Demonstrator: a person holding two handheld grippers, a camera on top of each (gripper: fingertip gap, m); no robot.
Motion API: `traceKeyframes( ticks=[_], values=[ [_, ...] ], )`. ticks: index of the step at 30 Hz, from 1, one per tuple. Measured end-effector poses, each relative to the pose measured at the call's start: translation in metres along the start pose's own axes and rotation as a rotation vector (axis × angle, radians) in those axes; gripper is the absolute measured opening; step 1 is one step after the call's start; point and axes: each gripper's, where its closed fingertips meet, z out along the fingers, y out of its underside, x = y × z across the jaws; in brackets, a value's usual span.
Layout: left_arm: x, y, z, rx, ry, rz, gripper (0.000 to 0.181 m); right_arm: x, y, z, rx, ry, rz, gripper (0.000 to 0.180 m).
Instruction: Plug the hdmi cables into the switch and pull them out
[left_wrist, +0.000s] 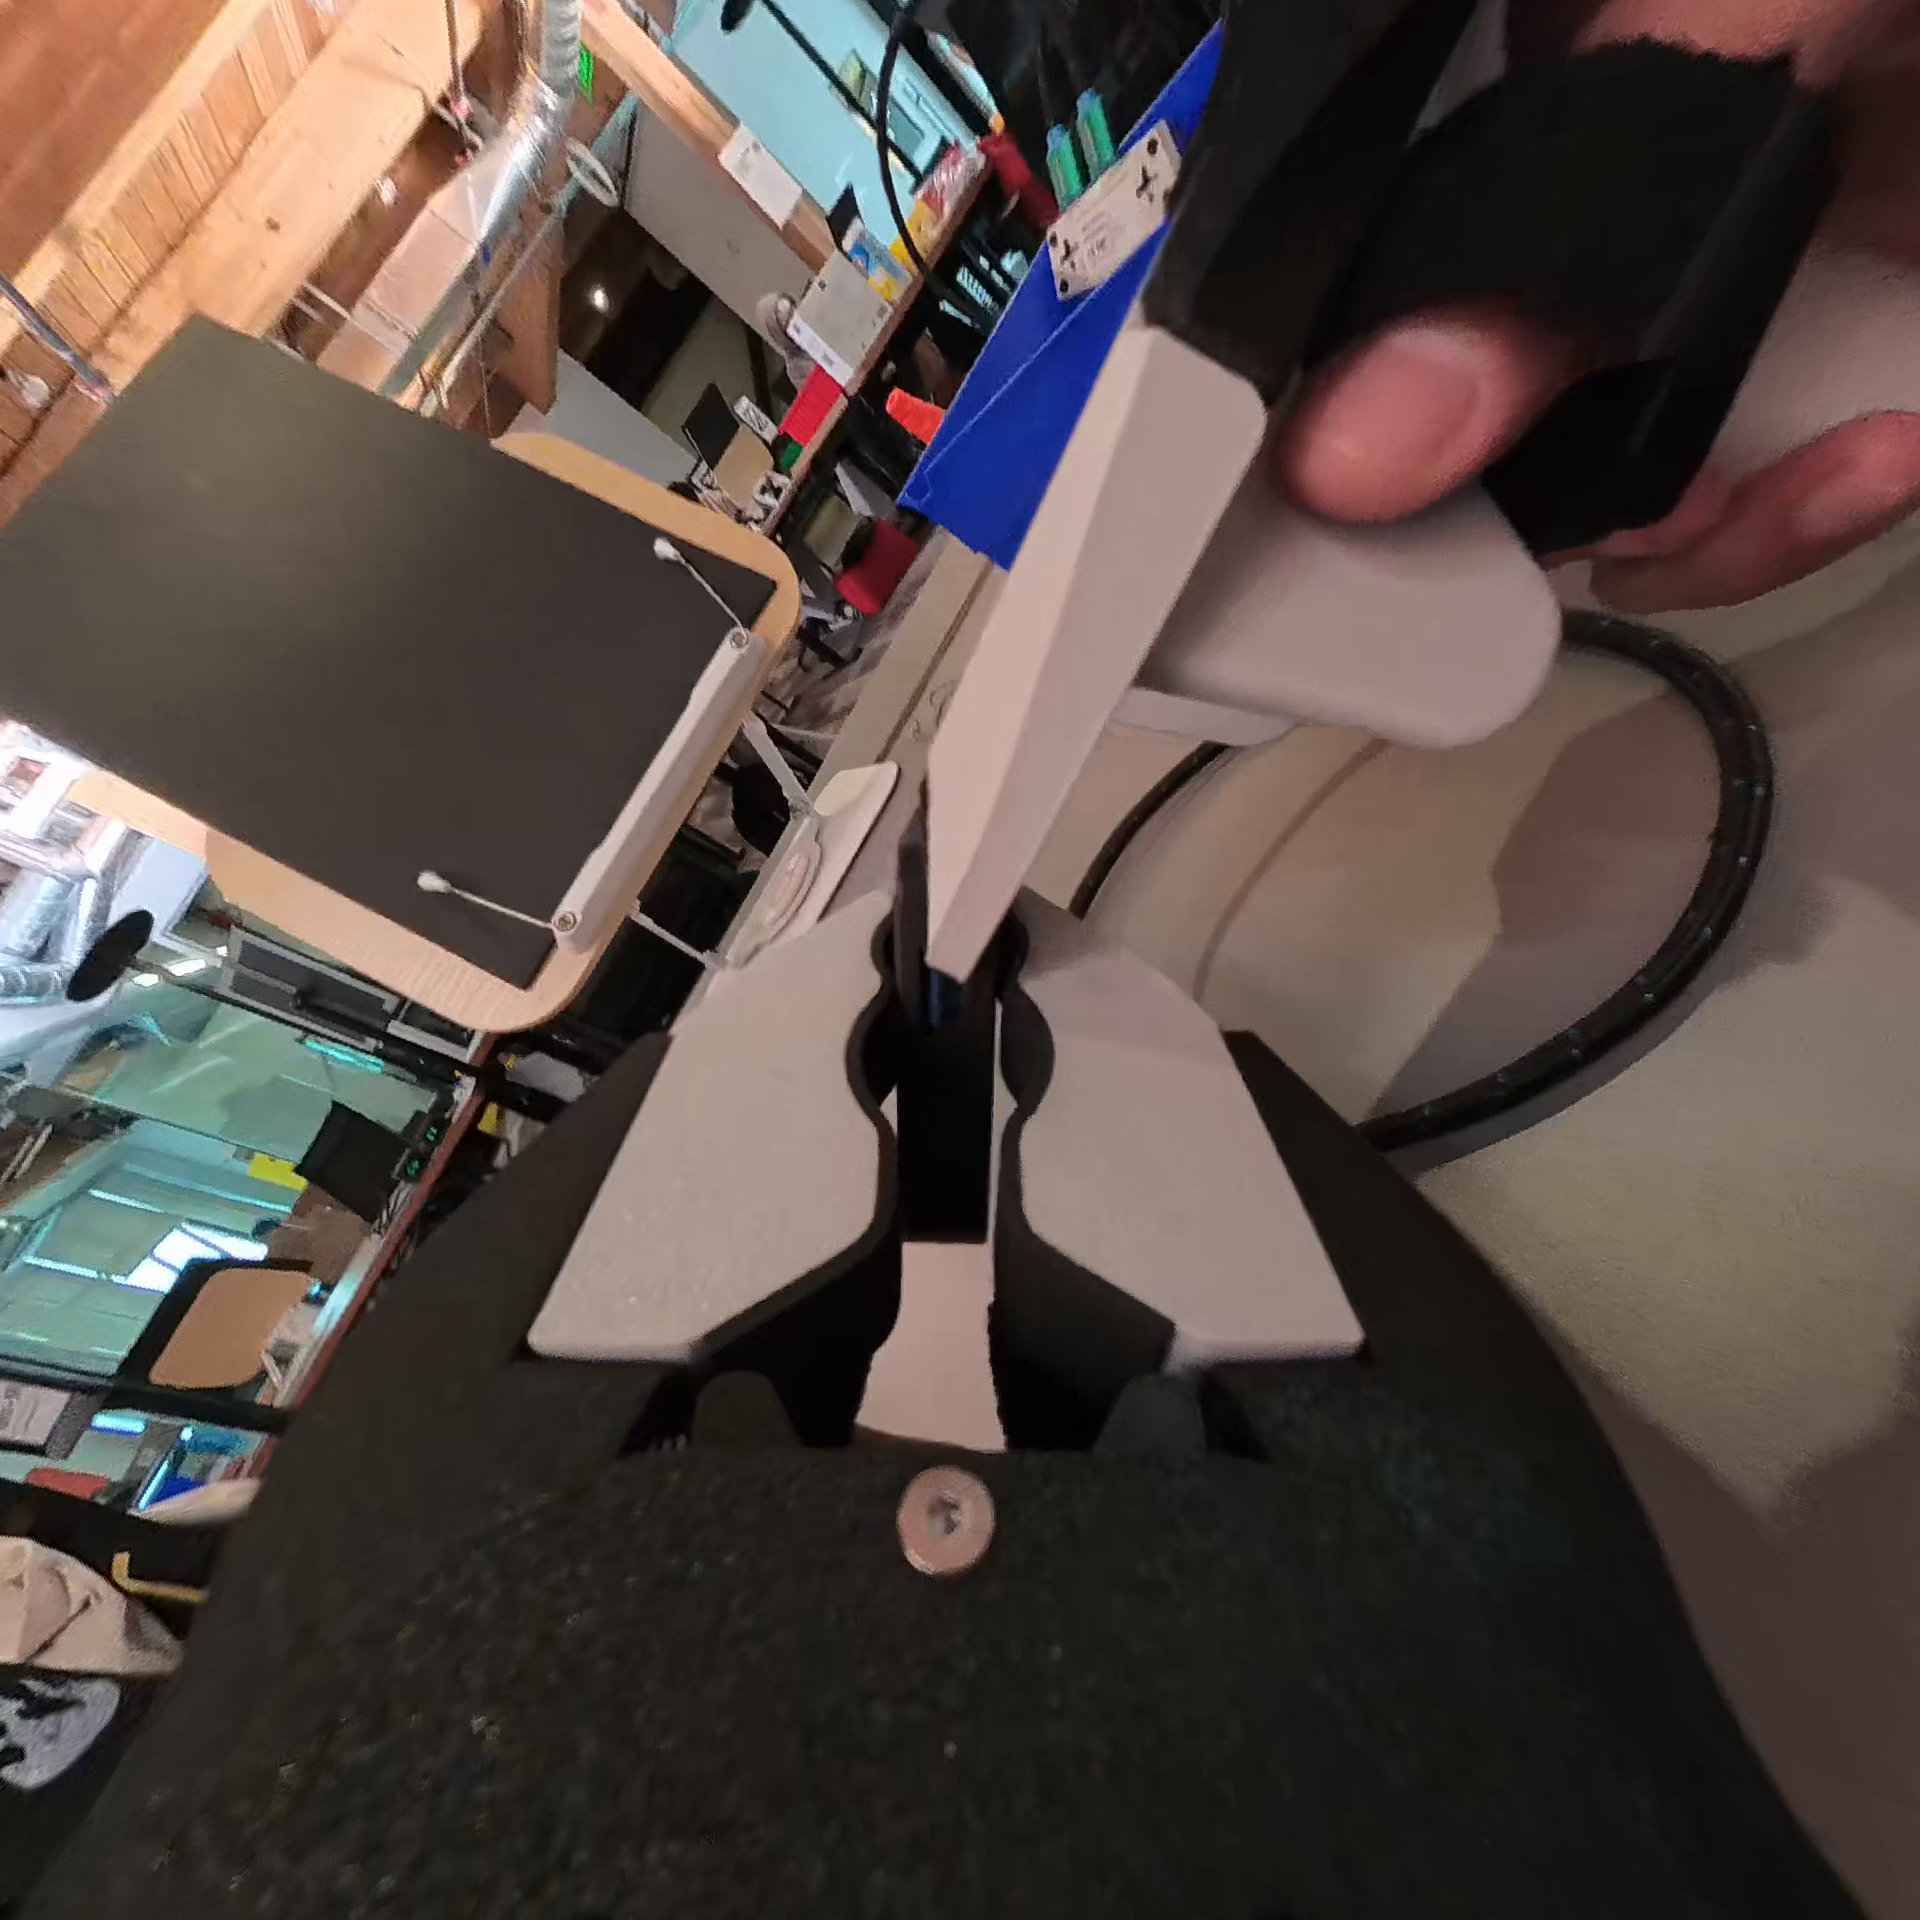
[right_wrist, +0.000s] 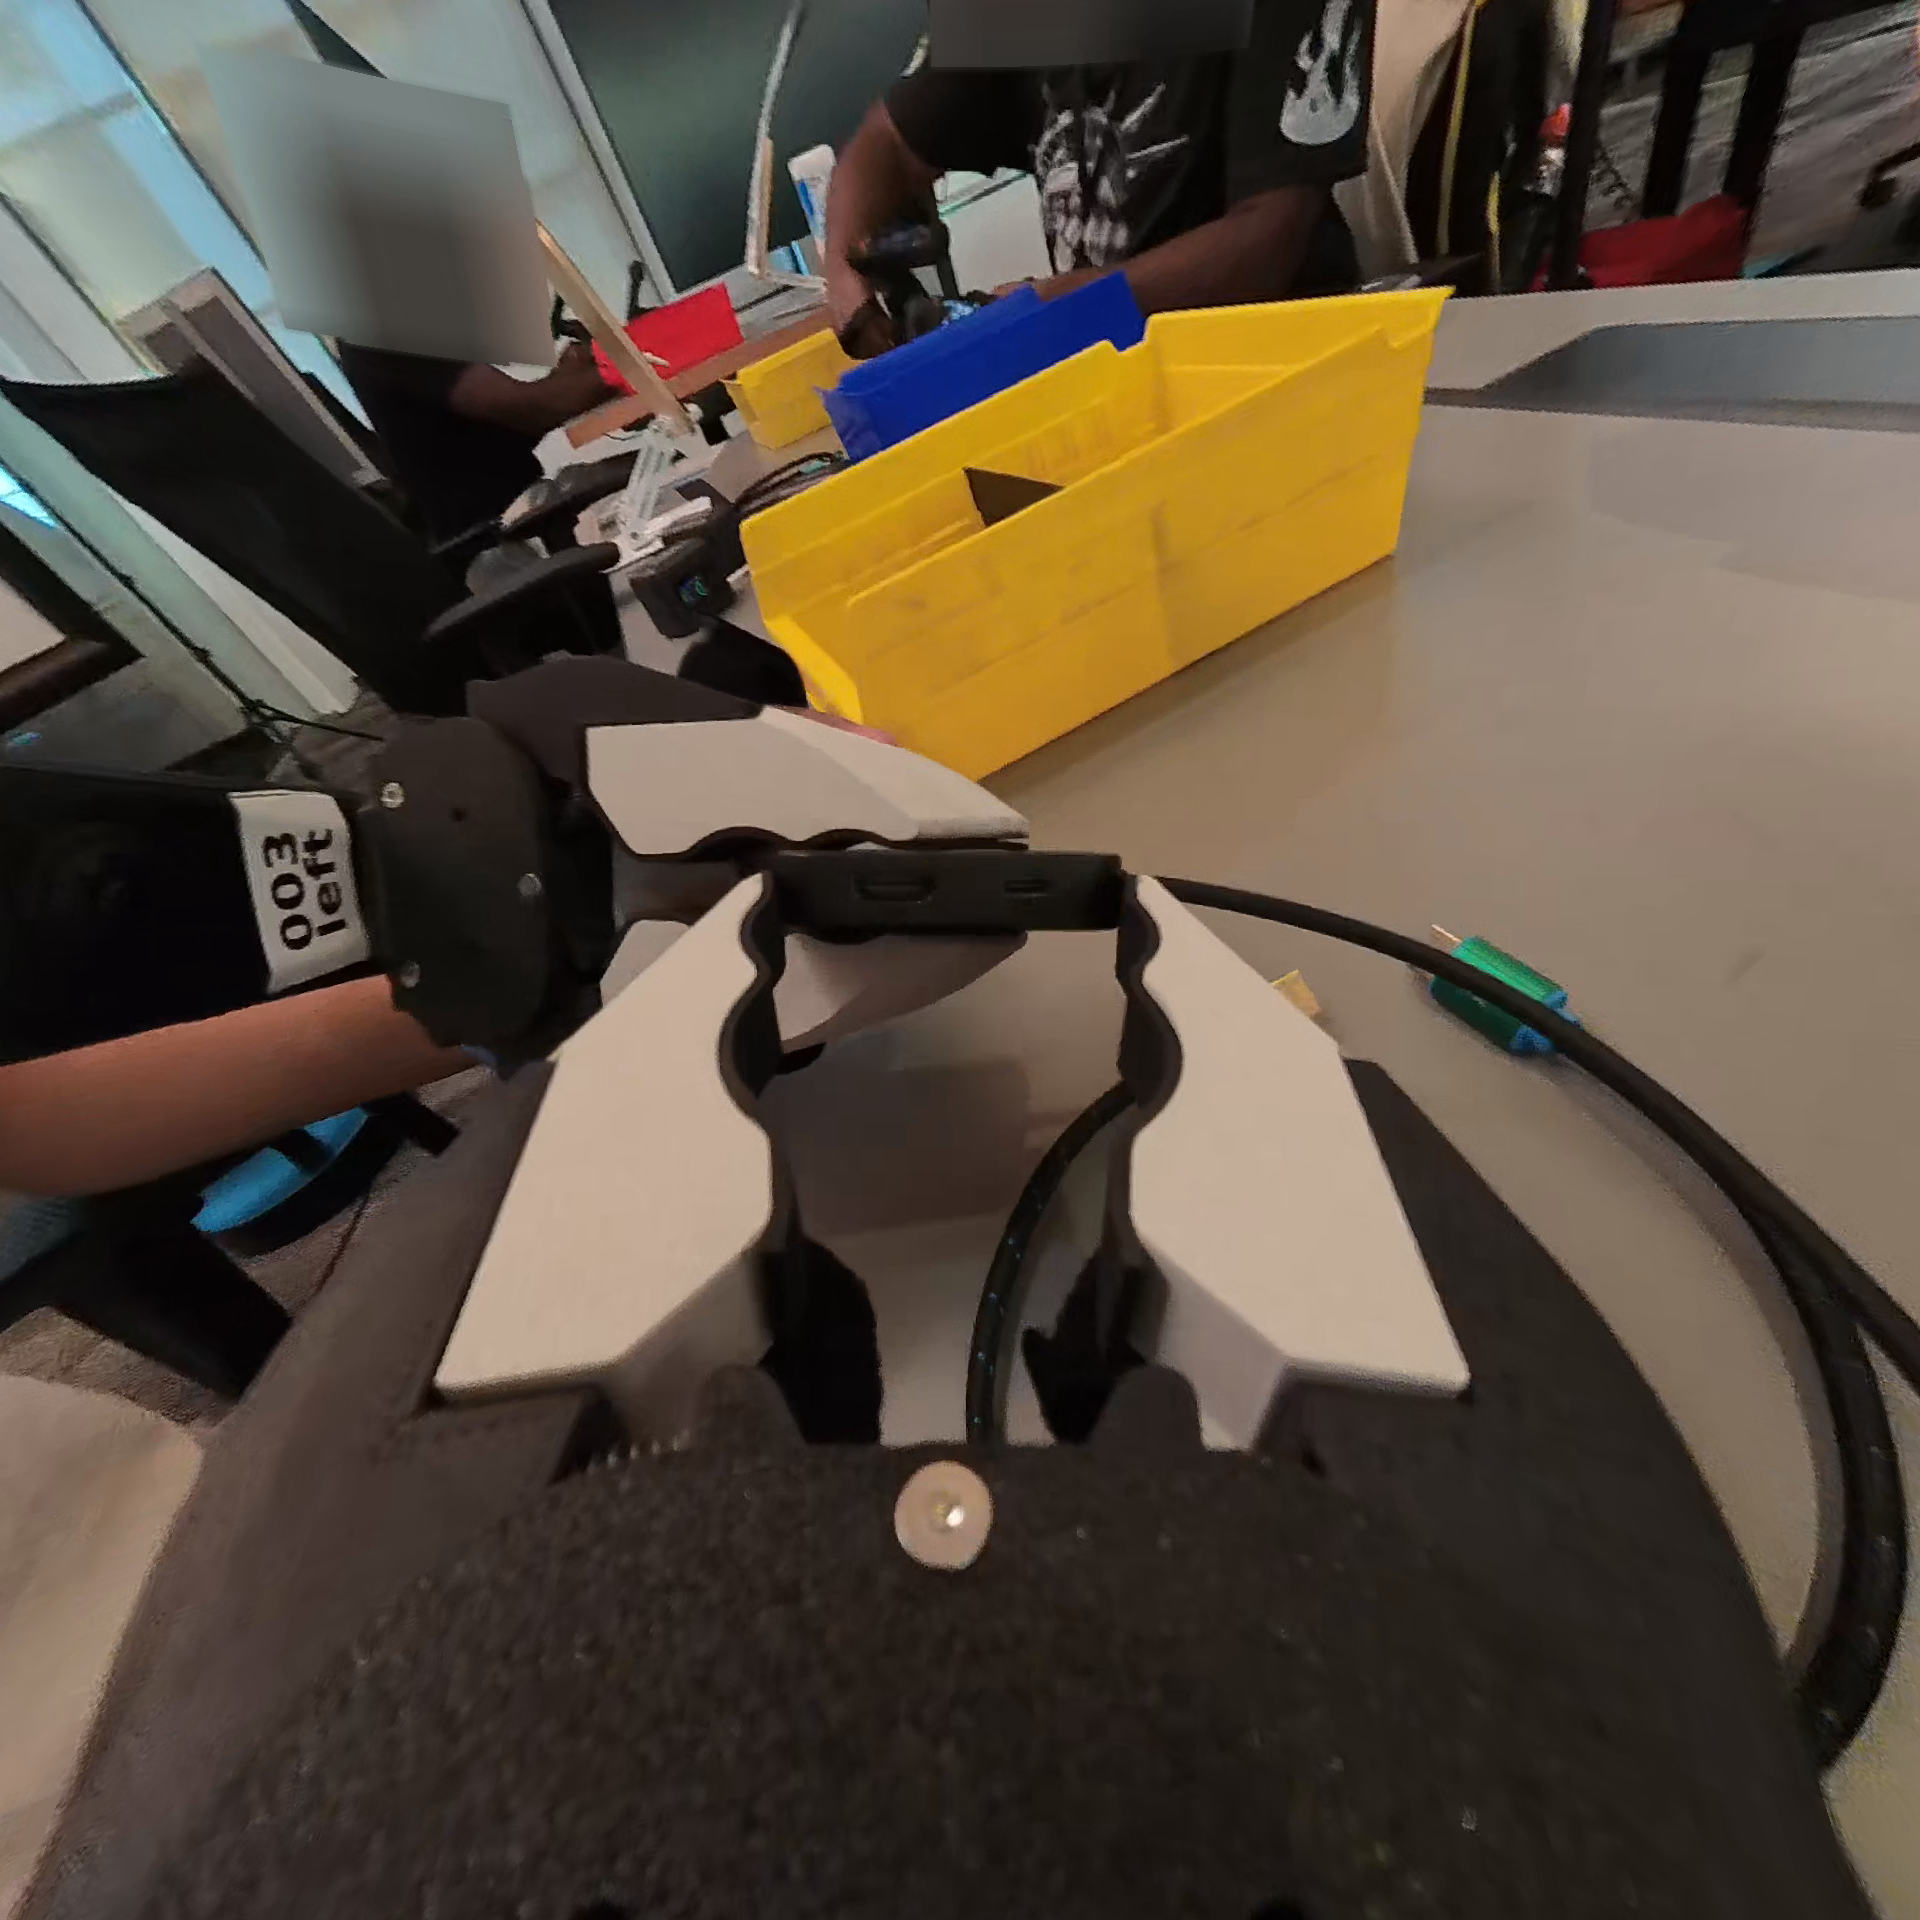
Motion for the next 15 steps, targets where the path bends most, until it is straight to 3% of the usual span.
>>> traceKeyframes(
  ticks=[6,15],
  values=[
    [0.0007,0.0032,0.0033,-0.034,-0.006,0.022,0.015,0.0051,0.0028,0.0029,-0.014,0.153,-0.073,0.064],
    [0.0045,0.0058,0.0051,-0.042,0.075,-0.005,0.014,0.0074,0.0059,0.0052,0.001,0.106,0.0,0.064]
  ],
)
